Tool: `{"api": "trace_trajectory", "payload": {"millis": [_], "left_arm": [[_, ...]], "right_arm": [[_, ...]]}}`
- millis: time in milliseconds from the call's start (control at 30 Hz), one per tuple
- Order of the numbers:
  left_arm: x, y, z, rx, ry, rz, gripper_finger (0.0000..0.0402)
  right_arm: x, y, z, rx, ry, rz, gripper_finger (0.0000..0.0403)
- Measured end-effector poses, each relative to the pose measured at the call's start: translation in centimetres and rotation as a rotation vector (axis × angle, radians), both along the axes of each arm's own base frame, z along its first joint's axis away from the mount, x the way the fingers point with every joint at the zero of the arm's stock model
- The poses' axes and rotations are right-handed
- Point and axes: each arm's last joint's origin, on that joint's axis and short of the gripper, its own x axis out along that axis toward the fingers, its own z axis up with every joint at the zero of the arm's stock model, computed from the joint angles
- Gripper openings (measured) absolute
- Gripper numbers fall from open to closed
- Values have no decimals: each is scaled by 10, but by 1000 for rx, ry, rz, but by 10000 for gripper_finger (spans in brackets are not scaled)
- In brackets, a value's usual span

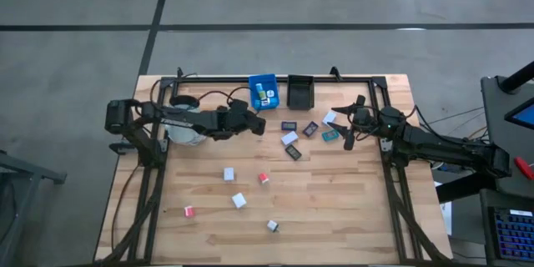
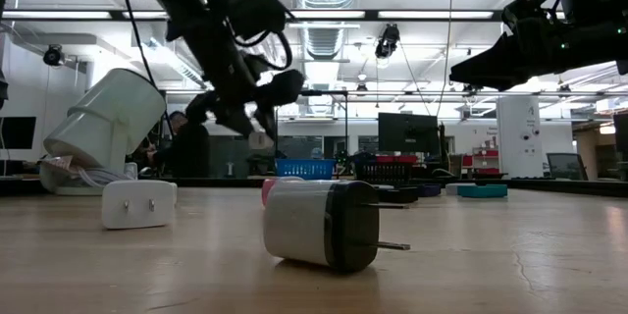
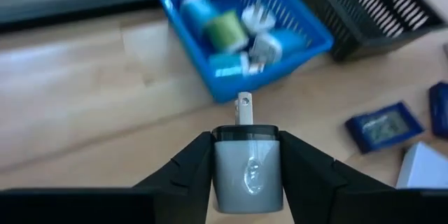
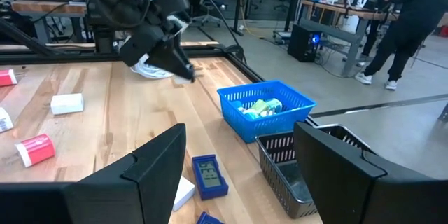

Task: Pick & Place Office items
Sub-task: Put the top small white adapter into the blue basket

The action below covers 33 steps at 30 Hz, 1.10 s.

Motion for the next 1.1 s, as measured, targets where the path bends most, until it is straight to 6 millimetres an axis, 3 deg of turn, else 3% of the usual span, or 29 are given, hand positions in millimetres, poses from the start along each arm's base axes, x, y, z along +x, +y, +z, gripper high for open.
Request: {"api": "trace_trajectory", "payload": {"millis": [233, 500, 800, 1100], "left_arm": [[11, 15, 25, 121, 11, 11, 145], [14, 50, 40, 172, -9, 0, 147], [23, 87, 23, 153, -45, -90, 150], [30, 109, -2, 54, -24, -125, 151]], "right_arm": [[0, 0, 0, 0, 0, 0, 256], [0, 0, 0, 0, 0, 0, 256], [0, 0, 0, 0, 0, 0, 256], [0, 0, 0, 0, 0, 0, 256]]}}
